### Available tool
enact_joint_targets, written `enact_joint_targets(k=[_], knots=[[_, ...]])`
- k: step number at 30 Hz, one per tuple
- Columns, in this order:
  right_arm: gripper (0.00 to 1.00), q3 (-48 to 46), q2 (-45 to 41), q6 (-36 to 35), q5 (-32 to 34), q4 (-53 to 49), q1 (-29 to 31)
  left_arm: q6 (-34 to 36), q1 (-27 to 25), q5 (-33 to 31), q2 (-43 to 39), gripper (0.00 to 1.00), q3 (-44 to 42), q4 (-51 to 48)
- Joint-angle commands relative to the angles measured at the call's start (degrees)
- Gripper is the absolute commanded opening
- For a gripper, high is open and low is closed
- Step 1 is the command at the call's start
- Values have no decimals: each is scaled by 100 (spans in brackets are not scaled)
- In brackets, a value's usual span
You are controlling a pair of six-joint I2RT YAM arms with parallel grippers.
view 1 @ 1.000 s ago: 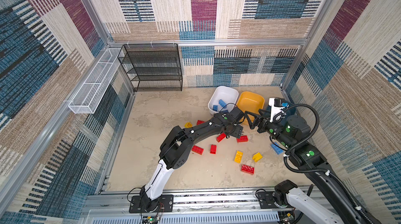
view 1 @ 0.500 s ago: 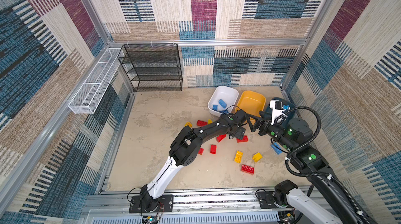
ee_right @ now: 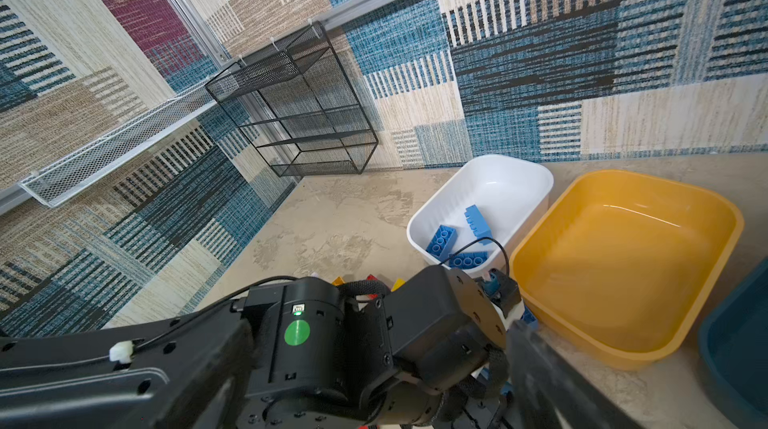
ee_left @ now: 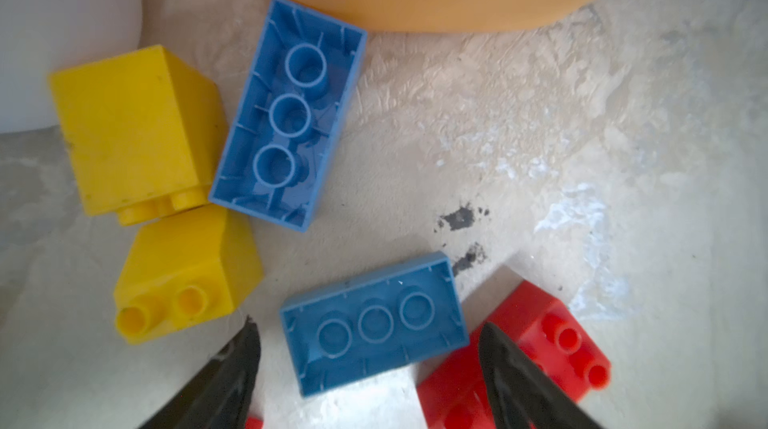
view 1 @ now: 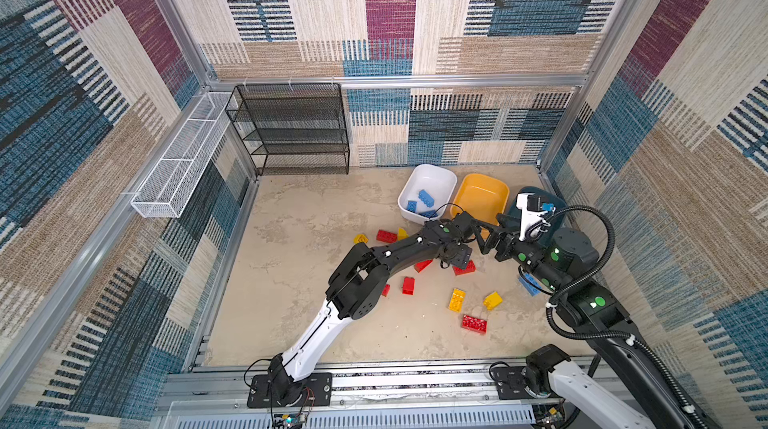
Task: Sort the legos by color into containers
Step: 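Grasp a blue brick with the left gripper while the right arm draws back, then lift the blue brick with the left gripper and drop it into the white tub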
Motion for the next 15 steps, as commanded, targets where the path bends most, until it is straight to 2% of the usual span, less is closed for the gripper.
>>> enact_joint_targets(k=[1,5,15], knots=[[96,10,-26,-20,-50,119,7,85,-31,-119,104,82,144,-86],[96,7,-77,-20,-52,75,5,72,-75,-261,210,80,236,-129],[96,-23,-175,-11,-30,30,7,90,-152,-530,159,65,133,-64]])
